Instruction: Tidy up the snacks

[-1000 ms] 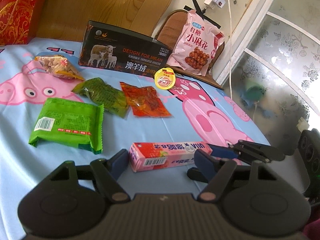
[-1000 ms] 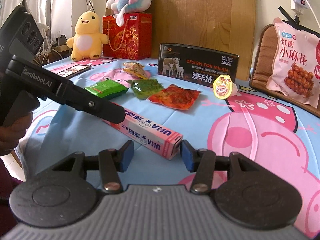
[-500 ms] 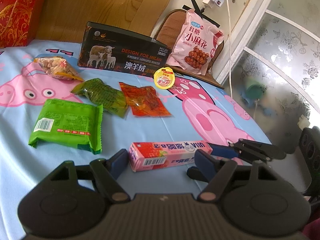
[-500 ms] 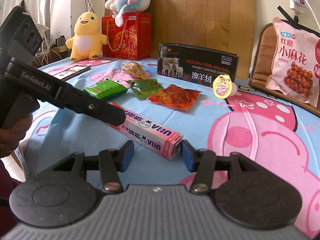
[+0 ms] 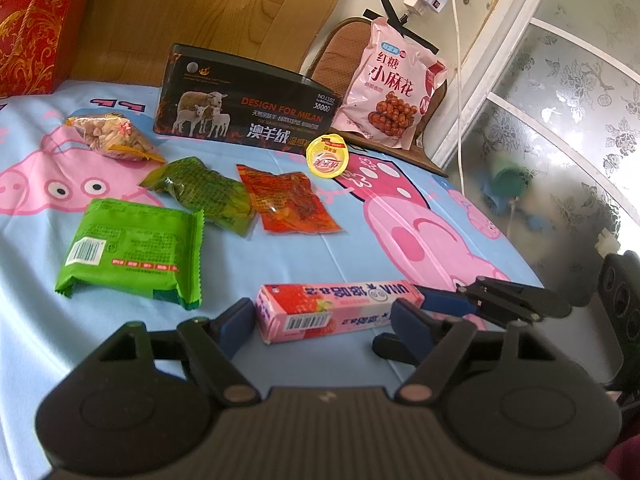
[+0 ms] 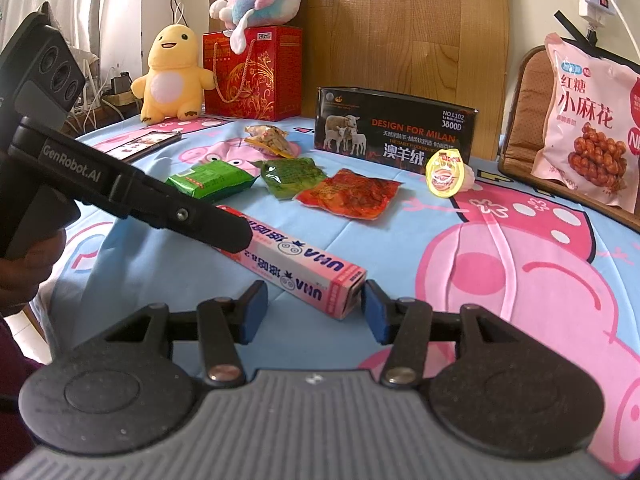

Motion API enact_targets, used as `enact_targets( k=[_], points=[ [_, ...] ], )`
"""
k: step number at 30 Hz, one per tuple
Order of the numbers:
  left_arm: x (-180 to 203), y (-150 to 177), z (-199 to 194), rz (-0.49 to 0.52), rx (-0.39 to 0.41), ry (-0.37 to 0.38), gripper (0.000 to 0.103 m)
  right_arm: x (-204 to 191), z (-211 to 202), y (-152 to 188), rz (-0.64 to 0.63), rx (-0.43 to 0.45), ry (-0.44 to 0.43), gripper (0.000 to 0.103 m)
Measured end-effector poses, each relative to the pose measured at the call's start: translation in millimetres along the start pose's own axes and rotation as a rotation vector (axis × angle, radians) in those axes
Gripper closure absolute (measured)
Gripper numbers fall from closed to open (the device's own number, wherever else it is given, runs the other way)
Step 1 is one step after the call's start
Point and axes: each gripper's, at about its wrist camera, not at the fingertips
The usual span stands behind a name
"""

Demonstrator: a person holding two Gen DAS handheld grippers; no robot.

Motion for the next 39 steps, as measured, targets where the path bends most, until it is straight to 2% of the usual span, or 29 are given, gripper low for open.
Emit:
enact_targets(
  k=[39],
  points=[
    [0.7,-0.6,-0.1,0.004,-0.001,0.001,0.025,0.3,2.2,-0.1,0.015,0.003,-0.005,0.046]
  ],
)
Point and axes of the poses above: each gripper's, at about its wrist camera, not at the fingertips, and z roughly the way its jaws point, x to its right, y to its underside, and after that the axes turned 6 degrees about z, right-handed
